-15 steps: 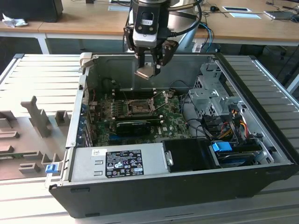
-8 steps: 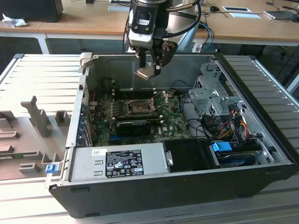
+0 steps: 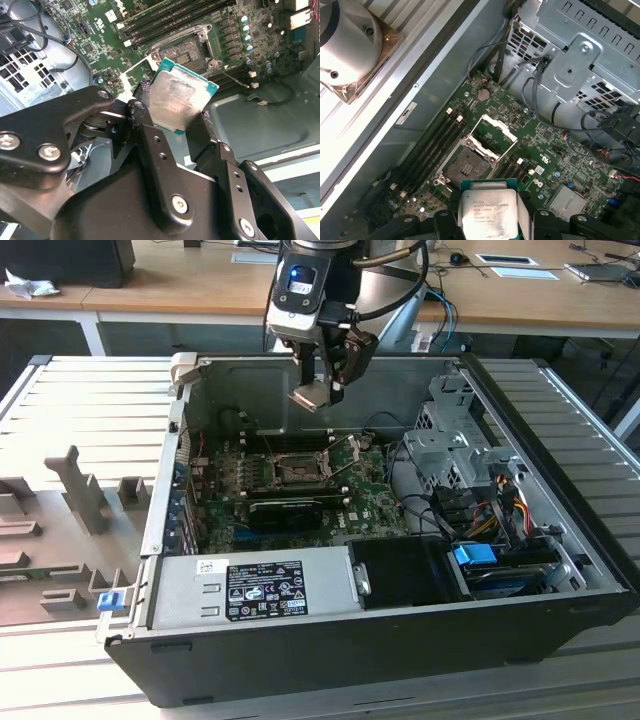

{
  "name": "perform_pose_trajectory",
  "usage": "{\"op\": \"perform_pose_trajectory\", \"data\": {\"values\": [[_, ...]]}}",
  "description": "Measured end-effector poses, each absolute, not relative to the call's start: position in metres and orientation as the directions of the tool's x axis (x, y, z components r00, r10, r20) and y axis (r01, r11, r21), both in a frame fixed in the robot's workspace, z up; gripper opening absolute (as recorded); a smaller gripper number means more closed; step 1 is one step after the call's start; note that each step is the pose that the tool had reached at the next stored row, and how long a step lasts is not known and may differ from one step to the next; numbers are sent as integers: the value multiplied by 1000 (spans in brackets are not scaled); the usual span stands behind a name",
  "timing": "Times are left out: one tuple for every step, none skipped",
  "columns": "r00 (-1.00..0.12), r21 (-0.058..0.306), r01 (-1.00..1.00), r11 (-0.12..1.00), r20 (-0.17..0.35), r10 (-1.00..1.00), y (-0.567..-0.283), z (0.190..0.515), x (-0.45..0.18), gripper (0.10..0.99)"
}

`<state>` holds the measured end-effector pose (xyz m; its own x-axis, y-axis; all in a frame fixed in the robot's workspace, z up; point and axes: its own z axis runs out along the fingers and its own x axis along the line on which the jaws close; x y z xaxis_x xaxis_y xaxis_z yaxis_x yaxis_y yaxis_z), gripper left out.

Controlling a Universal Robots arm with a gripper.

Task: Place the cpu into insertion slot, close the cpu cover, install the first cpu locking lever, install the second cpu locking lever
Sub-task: 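Place the cpu into insertion slot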

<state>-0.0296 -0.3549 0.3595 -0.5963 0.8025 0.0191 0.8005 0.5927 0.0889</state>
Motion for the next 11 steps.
{"op": "perform_pose_trajectory", "data": {"values": [[-596, 89, 801, 593, 19, 803, -355, 359, -30, 529], [-596, 89, 801, 593, 19, 803, -355, 359, -30, 529], [-596, 89, 801, 592, 19, 803, -355, 358, -30, 529], [-595, 88, 802, 591, 19, 804, -355, 358, -30, 529], [-594, 88, 802, 590, 19, 804, -355, 358, -30, 529], [-592, 89, 804, 589, 19, 806, -355, 358, -30, 529], [-591, 89, 805, 587, 19, 807, -355, 358, -30, 529], [-589, 89, 806, 585, 19, 808, -355, 358, -30, 529], [-586, 89, 808, 583, 19, 810, -355, 357, -30, 529], [-583, 89, 810, 579, 19, 812, -355, 357, -30, 529], [-578, 89, 814, 575, 19, 816, -355, 357, -30, 529]]}}
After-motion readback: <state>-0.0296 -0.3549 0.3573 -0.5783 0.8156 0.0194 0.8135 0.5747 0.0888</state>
